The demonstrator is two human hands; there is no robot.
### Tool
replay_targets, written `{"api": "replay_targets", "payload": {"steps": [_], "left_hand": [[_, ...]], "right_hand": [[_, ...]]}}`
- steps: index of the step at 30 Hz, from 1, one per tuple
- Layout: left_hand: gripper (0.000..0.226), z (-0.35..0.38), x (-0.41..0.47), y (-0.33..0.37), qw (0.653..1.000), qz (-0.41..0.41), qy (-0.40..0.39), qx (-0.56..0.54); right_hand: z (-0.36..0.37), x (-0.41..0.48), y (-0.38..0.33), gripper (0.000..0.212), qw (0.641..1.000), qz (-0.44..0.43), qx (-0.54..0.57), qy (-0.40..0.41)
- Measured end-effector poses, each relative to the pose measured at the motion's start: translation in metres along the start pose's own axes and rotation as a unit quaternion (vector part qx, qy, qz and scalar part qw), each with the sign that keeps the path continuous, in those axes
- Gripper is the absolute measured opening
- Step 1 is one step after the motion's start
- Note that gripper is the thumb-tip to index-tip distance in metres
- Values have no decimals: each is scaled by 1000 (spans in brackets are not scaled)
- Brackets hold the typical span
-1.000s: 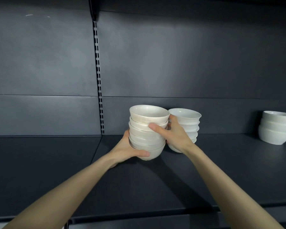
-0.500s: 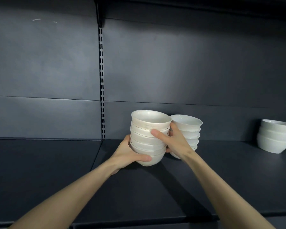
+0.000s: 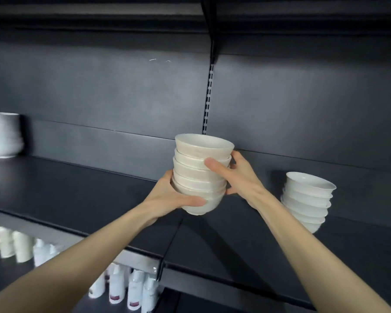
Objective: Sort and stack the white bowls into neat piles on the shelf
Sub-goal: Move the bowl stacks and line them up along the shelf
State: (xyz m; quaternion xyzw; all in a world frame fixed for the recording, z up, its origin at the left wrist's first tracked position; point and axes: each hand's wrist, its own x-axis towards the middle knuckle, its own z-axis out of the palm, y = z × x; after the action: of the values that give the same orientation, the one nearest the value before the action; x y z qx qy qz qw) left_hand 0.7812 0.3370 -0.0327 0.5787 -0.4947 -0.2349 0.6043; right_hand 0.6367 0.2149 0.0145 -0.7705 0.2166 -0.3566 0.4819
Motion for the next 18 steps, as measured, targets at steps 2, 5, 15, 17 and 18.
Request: {"api": "replay_targets", "payload": {"steps": [2, 5, 15, 17, 18], "left_hand": [[68, -27, -20, 3, 999, -5, 32, 8], [76, -72, -46, 10, 997, -9, 82, 10], [60, -262, -119, 3, 986, -13, 154, 67], [65, -300, -129, -6, 983, -23, 165, 76], [73, -318, -133, -11, 982, -28, 170, 78]], "right_hand": [[30, 2, -9, 76, 1000, -6, 1, -24], [78, 7, -30, 67, 998, -22, 5, -58], [282, 24, -85, 72, 989, -25, 62, -133], [323, 27, -87, 75, 988, -24, 66, -138], [341, 29, -89, 77, 988, -24, 66, -137]]}}
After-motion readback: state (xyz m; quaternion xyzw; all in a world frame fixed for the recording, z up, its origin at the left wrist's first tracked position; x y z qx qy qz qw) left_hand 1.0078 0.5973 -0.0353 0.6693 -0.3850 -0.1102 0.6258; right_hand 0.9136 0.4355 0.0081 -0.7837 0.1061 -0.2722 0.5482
